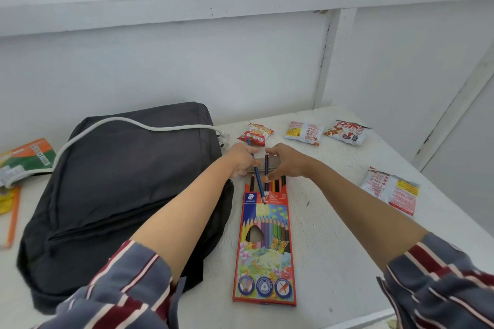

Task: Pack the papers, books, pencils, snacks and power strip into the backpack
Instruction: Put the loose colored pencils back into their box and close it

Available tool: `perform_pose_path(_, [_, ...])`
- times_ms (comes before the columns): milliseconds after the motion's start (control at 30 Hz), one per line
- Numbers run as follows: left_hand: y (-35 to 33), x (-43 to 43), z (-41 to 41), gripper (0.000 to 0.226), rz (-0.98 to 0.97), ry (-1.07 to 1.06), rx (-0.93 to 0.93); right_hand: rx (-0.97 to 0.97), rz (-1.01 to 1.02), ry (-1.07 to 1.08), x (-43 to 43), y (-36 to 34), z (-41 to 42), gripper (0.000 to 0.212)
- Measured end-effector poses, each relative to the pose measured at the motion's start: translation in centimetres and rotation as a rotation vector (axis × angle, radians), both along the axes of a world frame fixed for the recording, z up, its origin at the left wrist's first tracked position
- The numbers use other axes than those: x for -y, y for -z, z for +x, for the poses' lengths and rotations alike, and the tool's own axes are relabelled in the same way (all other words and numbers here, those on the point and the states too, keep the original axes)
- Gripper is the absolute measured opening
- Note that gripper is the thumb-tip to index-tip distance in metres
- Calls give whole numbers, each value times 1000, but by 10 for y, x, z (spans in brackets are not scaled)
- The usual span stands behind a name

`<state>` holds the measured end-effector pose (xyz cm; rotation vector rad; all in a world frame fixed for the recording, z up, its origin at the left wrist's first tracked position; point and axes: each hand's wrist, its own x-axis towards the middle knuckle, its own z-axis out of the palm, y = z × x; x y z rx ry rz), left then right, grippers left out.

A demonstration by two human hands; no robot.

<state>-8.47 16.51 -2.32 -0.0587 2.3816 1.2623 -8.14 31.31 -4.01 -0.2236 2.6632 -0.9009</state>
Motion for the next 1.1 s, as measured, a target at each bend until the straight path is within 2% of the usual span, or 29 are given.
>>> perform_pose_path(333, [6,-28,0,54,58,-44,-13,-7,27,-31,-30,-3,-6,89])
perform_pose_path(500, [5,-38,3,52,23,-85,-41,8,47,-91,-40,-5,-9,87])
perform_pose_path(700, [2,-39,6,51,-68,-9,-119,48,13,-117,-44,3,-7,86])
perform_pose_path(833, [0,-36,9,51,3,49,-80,50,-33,-114,-47,4,-3,84])
perform_pose_path(1000, [7,-31,10,51,95,54,9,37,-87,-118,-50,4,5,66])
perform_pose_path(1100, [8,-29,10,51,114,61,11,15,-67,-123,-50,6,7,69])
